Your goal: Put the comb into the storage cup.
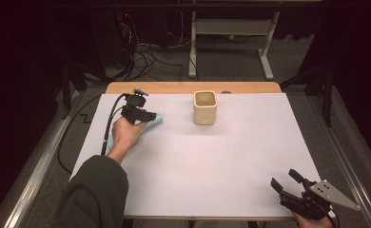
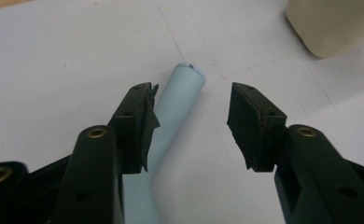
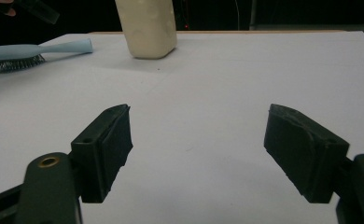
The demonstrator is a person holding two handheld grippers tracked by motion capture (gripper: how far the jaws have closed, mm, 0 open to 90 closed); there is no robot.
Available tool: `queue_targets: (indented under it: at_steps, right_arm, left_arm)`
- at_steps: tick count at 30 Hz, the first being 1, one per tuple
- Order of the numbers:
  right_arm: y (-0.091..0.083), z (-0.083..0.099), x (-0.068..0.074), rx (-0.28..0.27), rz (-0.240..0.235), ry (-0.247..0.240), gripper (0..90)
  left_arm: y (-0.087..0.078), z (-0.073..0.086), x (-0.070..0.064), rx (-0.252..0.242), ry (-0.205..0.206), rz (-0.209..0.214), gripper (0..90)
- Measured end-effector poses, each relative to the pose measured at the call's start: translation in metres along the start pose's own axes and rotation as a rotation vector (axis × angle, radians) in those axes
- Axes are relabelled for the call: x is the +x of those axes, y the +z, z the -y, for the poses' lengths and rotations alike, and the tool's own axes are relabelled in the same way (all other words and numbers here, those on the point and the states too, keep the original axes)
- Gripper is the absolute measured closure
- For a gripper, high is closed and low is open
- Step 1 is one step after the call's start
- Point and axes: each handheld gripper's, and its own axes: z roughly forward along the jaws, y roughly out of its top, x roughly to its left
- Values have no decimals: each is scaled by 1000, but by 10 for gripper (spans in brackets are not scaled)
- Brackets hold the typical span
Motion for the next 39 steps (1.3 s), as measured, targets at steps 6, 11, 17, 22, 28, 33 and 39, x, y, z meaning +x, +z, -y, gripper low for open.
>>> queue_targets:
  at_steps: [6, 11, 17, 22, 28, 33, 39]
  right_arm:
    - [0, 0, 0, 1, -2, 0, 240]
    - [0, 0, 0, 0, -1, 2, 240]
    - [0, 0, 0, 1, -2, 1, 240]
    - [1, 0, 1, 2, -3, 1, 240]
    - [0, 0, 1, -2, -2, -7, 242]
    - [1, 0, 1, -2, -6, -7, 242]
    - [0, 0, 1, -1, -3, -9, 244]
  left_arm:
    - [10, -10, 3, 58, -21, -3, 552]
    - [16, -17, 10, 81, -38, -27, 588]
    - [26, -18, 19, 120, -75, -47, 669]
    - [35, -18, 25, 146, -95, -52, 723]
    - [43, -17, 28, 165, -103, -70, 773]
    - [48, -16, 29, 185, -112, -59, 798]
    - [49, -16, 29, 185, -113, -48, 828]
